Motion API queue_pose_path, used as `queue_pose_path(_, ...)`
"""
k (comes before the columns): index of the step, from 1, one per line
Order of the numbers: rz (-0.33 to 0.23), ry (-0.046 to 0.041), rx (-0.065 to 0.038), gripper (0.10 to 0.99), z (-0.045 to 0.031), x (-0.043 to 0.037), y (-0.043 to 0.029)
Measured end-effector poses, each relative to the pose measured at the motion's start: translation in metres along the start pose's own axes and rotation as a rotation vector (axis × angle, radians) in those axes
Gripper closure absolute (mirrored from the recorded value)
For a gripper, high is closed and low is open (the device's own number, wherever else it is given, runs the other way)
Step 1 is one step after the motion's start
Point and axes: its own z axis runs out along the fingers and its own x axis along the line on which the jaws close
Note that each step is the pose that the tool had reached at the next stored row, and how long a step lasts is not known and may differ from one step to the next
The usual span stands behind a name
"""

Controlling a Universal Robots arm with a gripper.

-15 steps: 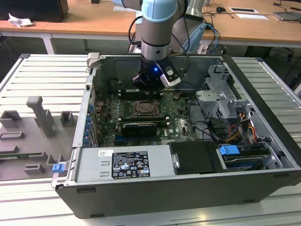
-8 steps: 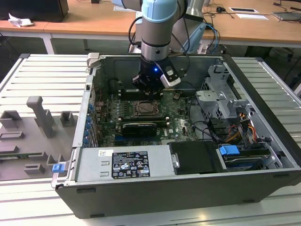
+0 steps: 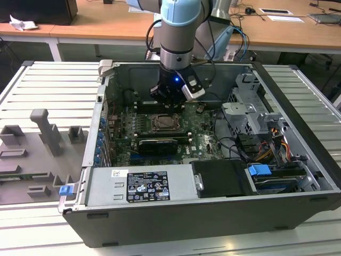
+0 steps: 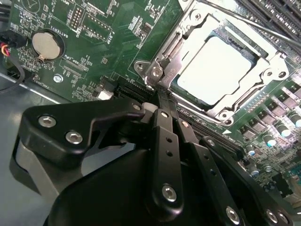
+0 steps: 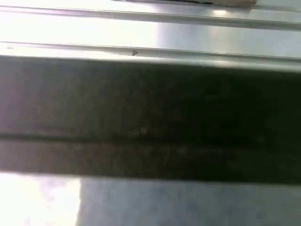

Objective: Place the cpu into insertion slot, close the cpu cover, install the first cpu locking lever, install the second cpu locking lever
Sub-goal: 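Install the first cpu locking lever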

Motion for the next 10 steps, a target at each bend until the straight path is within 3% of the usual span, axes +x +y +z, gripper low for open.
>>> queue_pose_path(2,0.000,0.0003,0.000,0.980,-0.0051,-0.0001,0.0004)
queue_pose_path(10,0.000,0.0003,0.000,0.980,-0.0057,0.0001,-0.0034)
